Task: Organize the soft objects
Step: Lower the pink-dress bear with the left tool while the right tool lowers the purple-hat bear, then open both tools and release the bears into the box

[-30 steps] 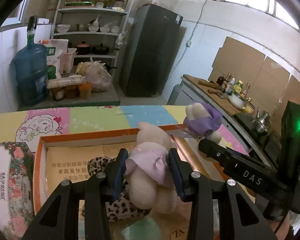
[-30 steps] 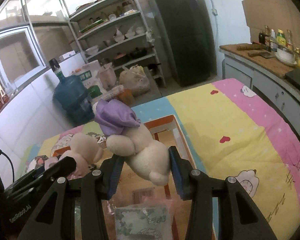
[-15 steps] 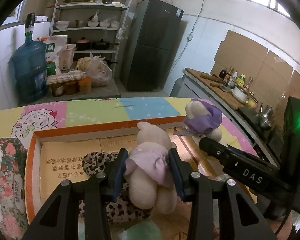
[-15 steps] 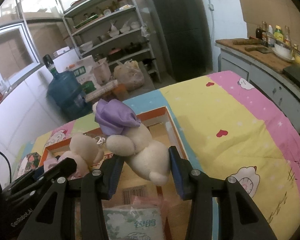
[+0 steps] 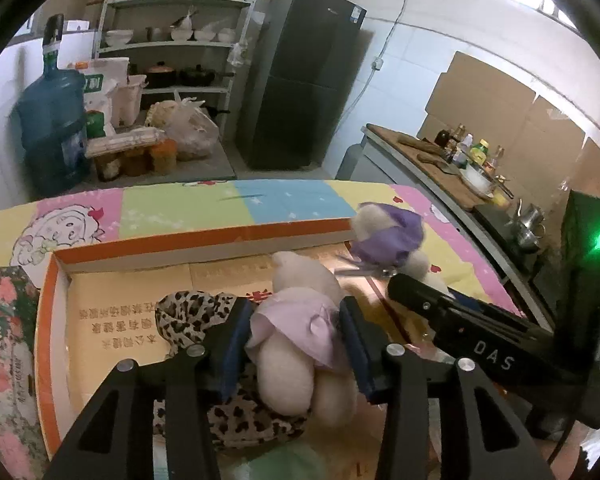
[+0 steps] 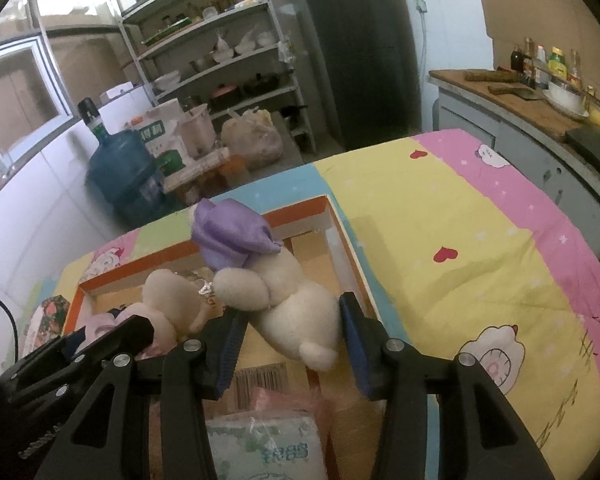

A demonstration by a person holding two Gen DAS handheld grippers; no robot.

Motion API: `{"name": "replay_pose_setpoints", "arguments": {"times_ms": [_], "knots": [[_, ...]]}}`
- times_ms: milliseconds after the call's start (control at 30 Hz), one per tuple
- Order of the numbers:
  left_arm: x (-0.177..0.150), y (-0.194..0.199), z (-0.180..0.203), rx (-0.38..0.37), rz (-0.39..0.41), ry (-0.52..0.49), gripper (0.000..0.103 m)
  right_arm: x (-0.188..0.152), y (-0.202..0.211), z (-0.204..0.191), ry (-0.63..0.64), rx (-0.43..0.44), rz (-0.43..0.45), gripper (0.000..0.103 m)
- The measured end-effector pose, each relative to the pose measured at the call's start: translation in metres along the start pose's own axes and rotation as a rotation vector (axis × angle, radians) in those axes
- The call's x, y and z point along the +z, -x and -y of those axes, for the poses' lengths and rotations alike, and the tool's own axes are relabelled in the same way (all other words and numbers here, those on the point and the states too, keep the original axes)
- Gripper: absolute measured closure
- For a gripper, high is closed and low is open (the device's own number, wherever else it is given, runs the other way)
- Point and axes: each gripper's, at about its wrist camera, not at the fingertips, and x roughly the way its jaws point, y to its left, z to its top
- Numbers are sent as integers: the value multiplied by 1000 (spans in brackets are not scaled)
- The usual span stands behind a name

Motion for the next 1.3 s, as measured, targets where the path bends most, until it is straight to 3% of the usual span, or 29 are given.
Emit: {"name": "replay_pose_setpoints", "arguments": {"times_ms": [100, 233, 333, 900, 1300], "knots": [[-2, 0, -2, 5, -9, 16, 52, 0, 0, 2, -6, 6, -1, 53], [-2, 5, 0, 8, 22, 16, 34, -2, 1, 3, -19, 21, 2, 53], [-2, 8, 3, 27, 38, 11, 27, -3, 2, 3, -30, 38, 5, 50], [-2, 46, 11, 71, 149, -33, 25, -5, 29, 6, -67, 123, 114, 45], [-13, 106, 19, 149, 331, -112, 25, -23, 68, -16, -7, 155, 209, 45]]}}
